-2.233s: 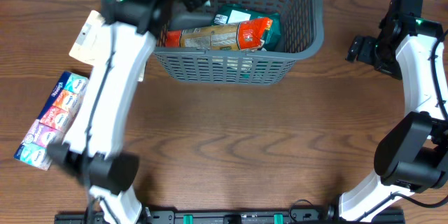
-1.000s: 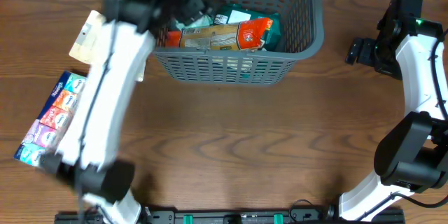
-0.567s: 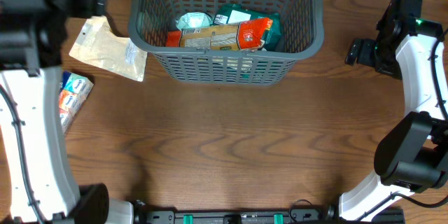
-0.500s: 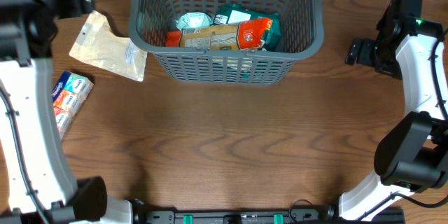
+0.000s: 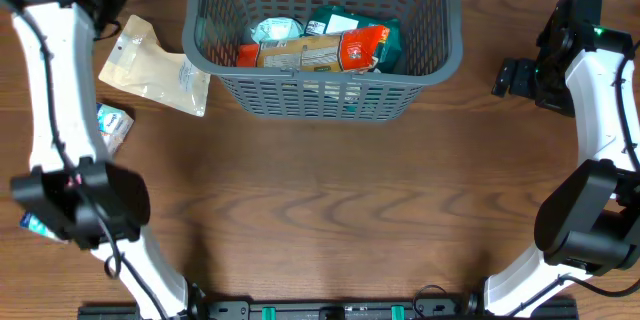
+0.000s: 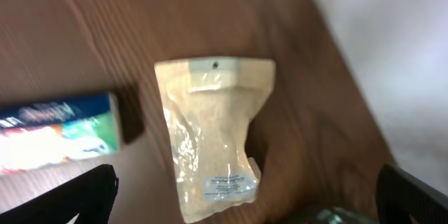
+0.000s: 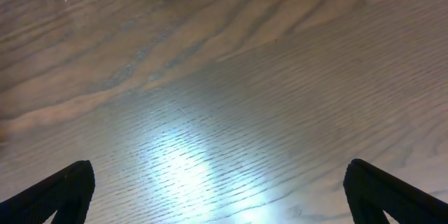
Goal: Pack container
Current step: 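Move the left gripper to the beige pouch and grasp it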
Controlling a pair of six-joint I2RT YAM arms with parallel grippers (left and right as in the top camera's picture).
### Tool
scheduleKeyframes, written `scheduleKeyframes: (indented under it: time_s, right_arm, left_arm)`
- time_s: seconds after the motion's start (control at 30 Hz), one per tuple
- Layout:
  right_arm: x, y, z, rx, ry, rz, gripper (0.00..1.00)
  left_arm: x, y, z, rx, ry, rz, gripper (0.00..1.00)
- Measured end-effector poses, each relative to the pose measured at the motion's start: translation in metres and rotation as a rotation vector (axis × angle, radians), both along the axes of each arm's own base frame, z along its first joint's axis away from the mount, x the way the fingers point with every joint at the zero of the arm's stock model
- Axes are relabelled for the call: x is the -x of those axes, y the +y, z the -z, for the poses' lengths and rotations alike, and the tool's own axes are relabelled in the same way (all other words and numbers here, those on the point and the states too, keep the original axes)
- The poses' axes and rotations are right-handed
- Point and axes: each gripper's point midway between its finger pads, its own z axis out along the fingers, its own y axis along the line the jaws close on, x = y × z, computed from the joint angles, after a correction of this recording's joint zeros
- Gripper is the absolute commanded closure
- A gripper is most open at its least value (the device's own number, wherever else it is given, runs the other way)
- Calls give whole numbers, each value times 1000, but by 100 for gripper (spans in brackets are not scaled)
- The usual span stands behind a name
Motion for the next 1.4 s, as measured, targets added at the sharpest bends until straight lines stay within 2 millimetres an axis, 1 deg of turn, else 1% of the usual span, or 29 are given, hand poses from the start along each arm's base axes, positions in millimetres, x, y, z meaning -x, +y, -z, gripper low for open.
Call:
scheduleKeyframes:
  time_s: [0.03,0.1,0.13,0.23,0.47,0.6,0.73,0.9,0.93,1.0,1.1,1.13,1.17,1.23,1.3,1.33,1.4]
  right_arm:
    - [0,0,0,0,0,0,1]
    - [0,0,0,0,0,0,1]
    - [0,0,0,0,0,0,1]
    - [-1,0,0,0,-3,0,1]
    - [-2,0,0,2,-7,0,1]
    - [-2,0,0,2,-7,0,1]
    - [-2,0,-1,2,-8,0,1]
    - [-2,0,0,2,-8,0,1]
    - [-2,0,0,2,-8,0,1]
    - [-2,0,0,2,-8,0,1]
    - [-2,0,-1,2,-9,0,1]
    - [-2,0,-1,2,-9,0,1]
    - [-2,0,0,2,-8,0,1]
    - [-2,0,-1,2,-9,0,1]
    - [-2,0,0,2,-8,0,1]
    - [-2,0,0,2,-8,0,1]
    - [-2,0,0,2,-8,0,1]
  left_arm:
    - [-4,-2,15,26,23,-11,1]
    - [-8,-5,37,67,56,-29,1]
    - [-11,-8,51,92,78,-41,1]
    - [-16,-14,84,143,127,-61,1]
    - [-21,-28,149,224,231,-68,1]
    - [-20,-33,177,267,278,-83,1]
    - [-17,-36,196,292,312,-104,1]
    - [-17,-37,209,304,326,-112,1]
    - [-17,-38,210,307,328,-112,3]
    - [-17,-38,212,311,331,-115,15]
    - [-16,-39,215,314,338,-117,29]
    - [-16,-39,216,314,340,-115,36]
    - [-16,-39,217,315,342,-120,50]
    - [-15,-39,217,316,345,-122,68]
    - [-14,-39,217,317,348,-126,91]
    - [-12,-39,218,316,356,-121,94]
    - [-11,-39,216,312,361,-107,94]
